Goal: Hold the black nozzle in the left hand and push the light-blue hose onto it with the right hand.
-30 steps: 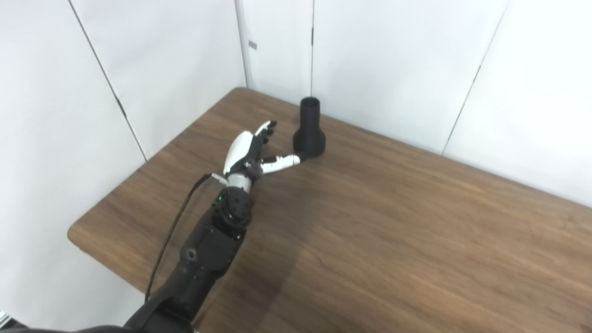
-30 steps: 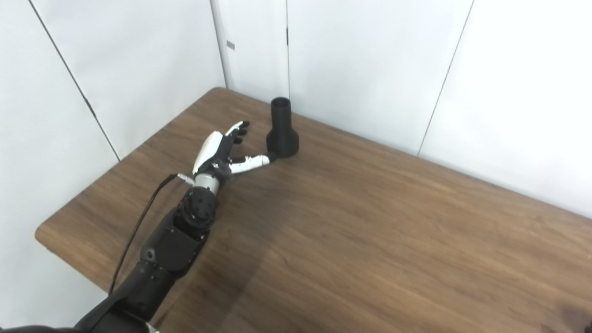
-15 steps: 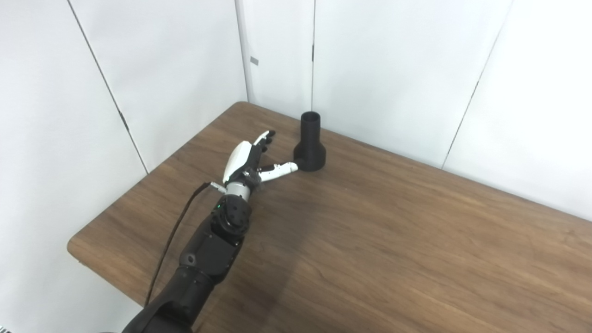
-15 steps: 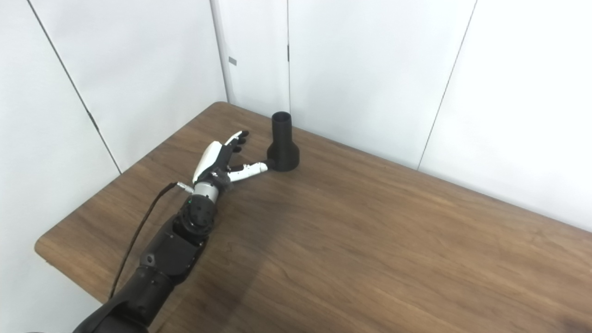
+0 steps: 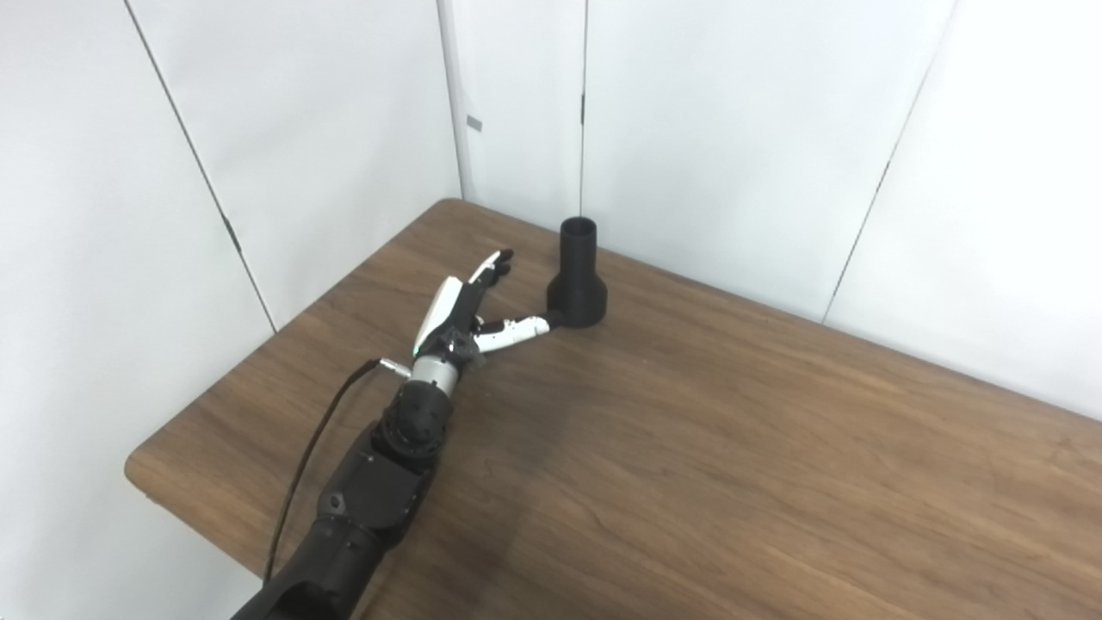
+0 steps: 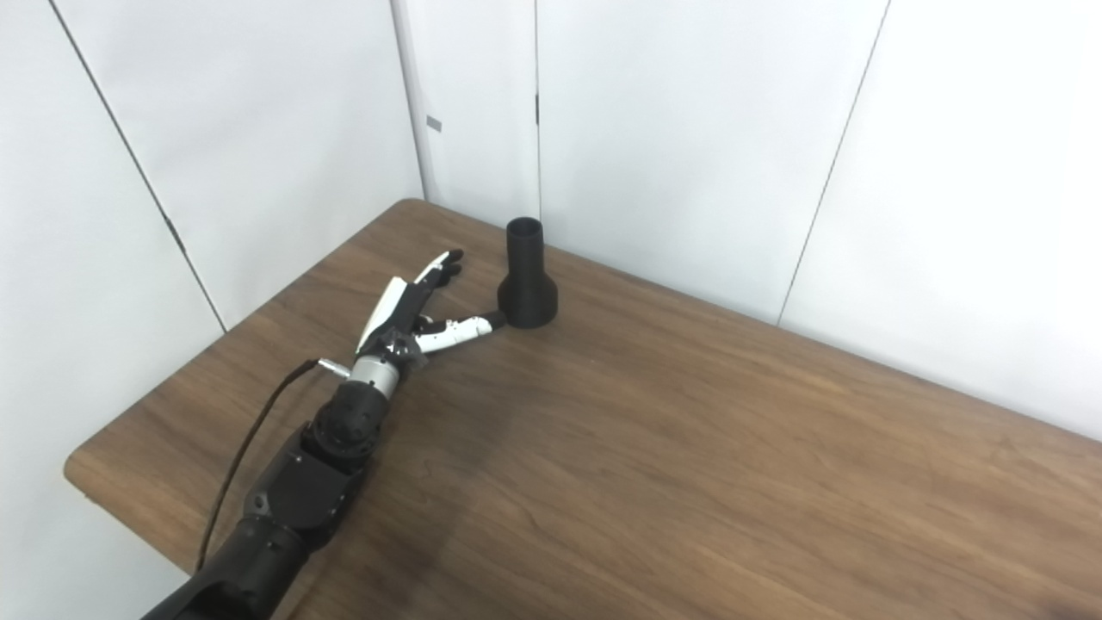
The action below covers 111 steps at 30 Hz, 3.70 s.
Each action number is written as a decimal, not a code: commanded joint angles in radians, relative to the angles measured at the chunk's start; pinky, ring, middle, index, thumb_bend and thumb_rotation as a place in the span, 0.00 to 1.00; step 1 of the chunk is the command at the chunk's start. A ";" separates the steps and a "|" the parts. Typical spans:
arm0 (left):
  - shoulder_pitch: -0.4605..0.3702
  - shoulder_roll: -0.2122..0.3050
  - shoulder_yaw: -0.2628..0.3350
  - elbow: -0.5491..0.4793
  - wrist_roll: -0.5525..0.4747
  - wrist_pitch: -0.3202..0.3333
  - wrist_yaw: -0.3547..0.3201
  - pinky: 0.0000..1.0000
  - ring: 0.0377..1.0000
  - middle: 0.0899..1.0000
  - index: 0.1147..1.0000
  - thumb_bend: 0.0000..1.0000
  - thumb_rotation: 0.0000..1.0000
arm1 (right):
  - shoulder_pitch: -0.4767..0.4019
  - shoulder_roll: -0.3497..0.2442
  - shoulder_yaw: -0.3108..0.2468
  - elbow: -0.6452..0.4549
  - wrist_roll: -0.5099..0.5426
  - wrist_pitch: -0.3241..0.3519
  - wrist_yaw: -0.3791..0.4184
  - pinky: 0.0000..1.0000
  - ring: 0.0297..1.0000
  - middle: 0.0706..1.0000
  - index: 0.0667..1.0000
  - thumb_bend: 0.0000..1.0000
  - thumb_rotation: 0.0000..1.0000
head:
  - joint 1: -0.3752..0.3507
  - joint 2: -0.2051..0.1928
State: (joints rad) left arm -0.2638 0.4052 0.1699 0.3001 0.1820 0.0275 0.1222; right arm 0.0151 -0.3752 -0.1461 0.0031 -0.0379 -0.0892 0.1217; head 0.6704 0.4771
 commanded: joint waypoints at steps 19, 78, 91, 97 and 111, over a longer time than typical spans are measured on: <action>-0.029 -0.008 -0.013 0.117 0.010 -0.171 0.089 0.88 0.91 0.88 0.92 1.00 0.48 | 0.021 -0.025 -0.011 0.000 -0.035 0.031 -0.013 0.52 0.52 0.54 0.45 0.48 0.14 | -0.012 0.000; -0.043 0.031 -0.069 0.242 0.062 -0.106 0.079 0.79 0.85 0.86 0.91 1.00 0.40 | 0.047 -0.020 0.002 -0.061 -0.057 0.060 -0.011 0.50 0.52 0.54 0.45 0.48 0.14 | -0.046 0.005; -0.061 0.032 -0.086 0.301 0.066 -0.100 0.089 0.82 0.87 0.87 0.92 1.00 0.42 | 0.053 -0.021 0.007 -0.078 -0.064 0.088 -0.009 0.48 0.52 0.55 0.45 0.48 0.14 | -0.065 0.006; -0.056 0.025 -0.100 0.259 0.089 -0.060 0.085 0.80 0.87 0.90 0.93 1.00 0.40 | 0.066 -0.017 0.008 -0.102 -0.076 0.097 -0.011 0.47 0.53 0.56 0.45 0.48 0.15 | -0.078 0.011; -0.047 0.025 -0.161 0.133 0.139 0.161 0.001 1.00 1.00 0.96 0.94 1.00 0.49 | 0.074 -0.021 0.012 -0.126 -0.070 0.126 0.002 0.48 0.56 0.59 0.46 0.48 0.16 | -0.088 0.019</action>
State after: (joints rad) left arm -0.3298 0.4226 0.0169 0.4137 0.3193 0.0905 0.1787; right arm 0.0703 -0.3732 -0.1350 -0.1155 -0.0966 0.0027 0.1123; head 0.5814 0.4955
